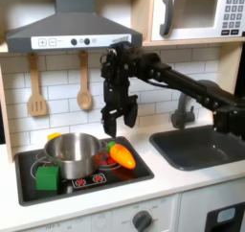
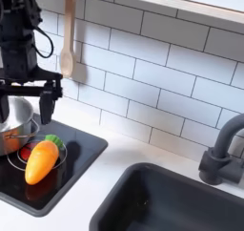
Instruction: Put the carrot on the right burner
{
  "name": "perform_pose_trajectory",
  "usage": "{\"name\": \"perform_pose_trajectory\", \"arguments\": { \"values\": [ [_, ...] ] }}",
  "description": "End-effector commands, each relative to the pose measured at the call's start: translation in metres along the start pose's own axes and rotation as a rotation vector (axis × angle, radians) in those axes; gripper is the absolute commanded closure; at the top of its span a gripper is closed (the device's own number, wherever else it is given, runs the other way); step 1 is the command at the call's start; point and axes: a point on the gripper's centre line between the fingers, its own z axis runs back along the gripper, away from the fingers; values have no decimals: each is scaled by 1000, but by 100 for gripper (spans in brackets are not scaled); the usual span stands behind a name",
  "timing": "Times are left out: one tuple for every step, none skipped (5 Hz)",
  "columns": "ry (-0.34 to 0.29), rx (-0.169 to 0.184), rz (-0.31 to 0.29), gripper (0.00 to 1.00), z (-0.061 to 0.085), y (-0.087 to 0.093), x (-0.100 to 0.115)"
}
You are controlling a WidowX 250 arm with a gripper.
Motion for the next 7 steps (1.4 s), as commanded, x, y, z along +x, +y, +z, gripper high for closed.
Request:
{"name": "perform_pose_trajectory", "arguments": {
  "values": [
    [36,12,28,0,-12,16,10],
    [32,21,46,0,-14,21,18],
    [30,39,76,0,-19,27,26],
    [29,46,106,0,-20,30,35],
    [42,65,129,0,-28,37,44],
    [48,73,141,0,-36,39,50],
    [65,75,145,0,-44,38,50]
  ]
}}
